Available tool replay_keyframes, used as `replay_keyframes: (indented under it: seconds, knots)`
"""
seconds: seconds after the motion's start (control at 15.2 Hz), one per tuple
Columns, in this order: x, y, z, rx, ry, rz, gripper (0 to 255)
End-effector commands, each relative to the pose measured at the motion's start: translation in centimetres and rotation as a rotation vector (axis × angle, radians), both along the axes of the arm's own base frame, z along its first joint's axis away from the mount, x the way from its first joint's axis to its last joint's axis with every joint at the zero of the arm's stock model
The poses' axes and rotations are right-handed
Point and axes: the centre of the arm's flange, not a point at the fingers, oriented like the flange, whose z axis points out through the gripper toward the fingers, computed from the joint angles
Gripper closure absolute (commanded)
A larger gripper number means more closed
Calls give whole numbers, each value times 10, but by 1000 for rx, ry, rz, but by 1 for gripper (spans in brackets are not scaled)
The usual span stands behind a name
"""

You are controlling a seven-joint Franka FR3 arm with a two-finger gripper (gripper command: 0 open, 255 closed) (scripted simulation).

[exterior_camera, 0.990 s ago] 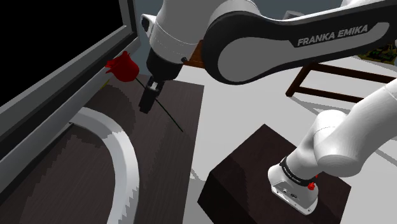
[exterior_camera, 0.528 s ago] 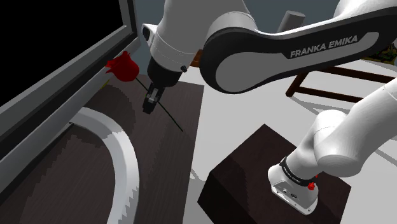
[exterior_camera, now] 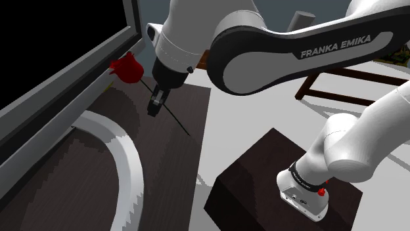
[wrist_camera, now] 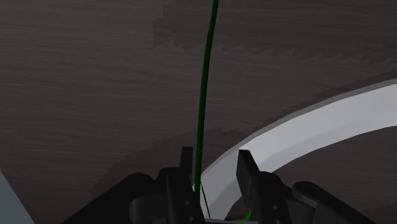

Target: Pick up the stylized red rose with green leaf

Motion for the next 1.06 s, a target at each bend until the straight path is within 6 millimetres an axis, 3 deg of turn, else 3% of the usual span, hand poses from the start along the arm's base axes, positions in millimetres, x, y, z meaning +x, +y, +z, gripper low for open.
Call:
replay_keyframes:
  seconds: [0.0,0.86,0.99]
  knots:
    - [0,0,8,0,1,0,255]
    - [0,0,76,0,1,0,255]
    - [0,0,77,0,1,0,255]
